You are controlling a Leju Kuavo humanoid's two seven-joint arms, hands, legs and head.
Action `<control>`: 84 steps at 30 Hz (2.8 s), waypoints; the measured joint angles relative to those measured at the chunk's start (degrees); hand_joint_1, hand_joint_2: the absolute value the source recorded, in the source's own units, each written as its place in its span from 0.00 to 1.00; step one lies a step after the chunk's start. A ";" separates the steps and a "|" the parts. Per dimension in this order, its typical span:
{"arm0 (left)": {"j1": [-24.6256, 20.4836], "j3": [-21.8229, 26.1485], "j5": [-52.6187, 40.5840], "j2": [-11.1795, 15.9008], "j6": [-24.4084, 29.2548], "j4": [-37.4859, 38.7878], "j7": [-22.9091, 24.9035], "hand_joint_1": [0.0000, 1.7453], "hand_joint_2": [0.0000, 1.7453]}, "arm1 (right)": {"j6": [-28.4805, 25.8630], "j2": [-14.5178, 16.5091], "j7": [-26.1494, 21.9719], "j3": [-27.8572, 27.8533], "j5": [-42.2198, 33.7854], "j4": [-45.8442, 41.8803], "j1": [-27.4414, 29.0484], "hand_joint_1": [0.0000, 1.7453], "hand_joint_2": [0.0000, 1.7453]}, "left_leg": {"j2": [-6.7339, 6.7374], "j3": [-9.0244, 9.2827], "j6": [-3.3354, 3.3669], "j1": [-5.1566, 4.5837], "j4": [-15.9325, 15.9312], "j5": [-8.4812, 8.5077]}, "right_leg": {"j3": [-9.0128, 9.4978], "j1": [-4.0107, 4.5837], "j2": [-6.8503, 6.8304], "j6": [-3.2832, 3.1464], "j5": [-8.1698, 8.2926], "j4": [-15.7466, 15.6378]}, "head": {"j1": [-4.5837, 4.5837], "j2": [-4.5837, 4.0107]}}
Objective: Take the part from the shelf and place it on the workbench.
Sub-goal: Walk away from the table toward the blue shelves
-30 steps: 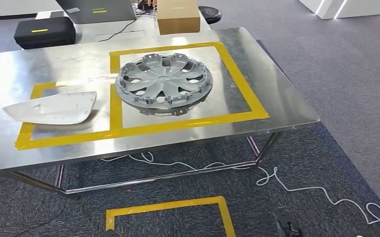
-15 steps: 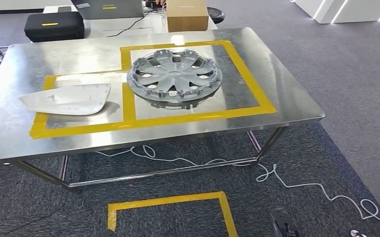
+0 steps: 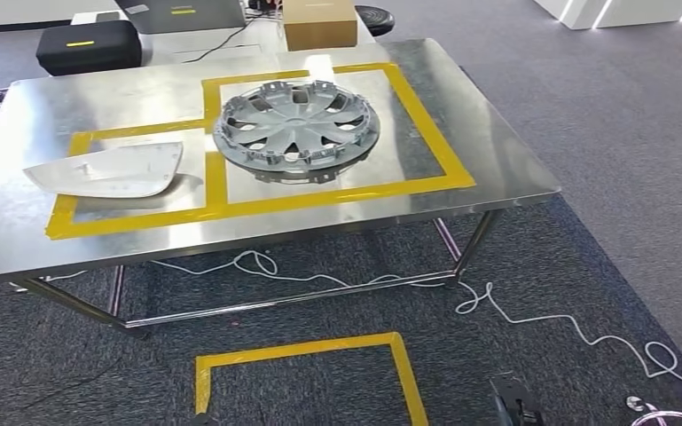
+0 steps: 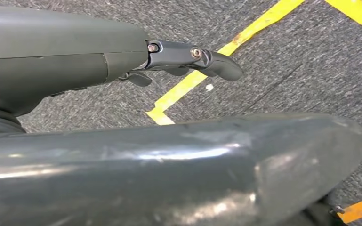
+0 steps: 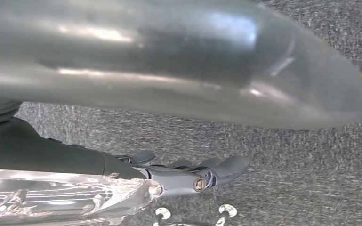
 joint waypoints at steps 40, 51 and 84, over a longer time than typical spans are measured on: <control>-0.58 0.20 -1.09 -0.44 -0.31 0.13 -0.19 0.00 0.00 | 0.40 -0.03 0.68 -0.96 1.32 0.02 0.20 0.00 0.00 | 0.08 5.52 4.03 -0.30 -11.11 3.37 | -6.74 0.05 -0.14 2.62 -2.08 6.84 | 0.56 0.01; -0.48 0.20 -1.15 -0.37 -2.30 0.18 -0.07 0.00 0.00 | 0.41 -0.01 0.90 -1.13 1.79 0.02 -0.27 0.00 0.00 | 0.14 0.20 2.20 -0.63 -10.92 8.66 | 5.49 0.47 0.08 1.31 -3.91 -0.84 | 0.72 0.01; -0.47 0.26 -2.25 -0.36 -1.34 0.26 -0.37 0.00 0.00 | 0.32 0.29 0.84 -1.40 2.76 0.01 -0.30 0.00 0.00 | 0.25 0.58 1.28 -0.46 -9.30 5.93 | 3.48 0.35 -0.05 0.06 -2.17 -0.27 | 0.52 0.00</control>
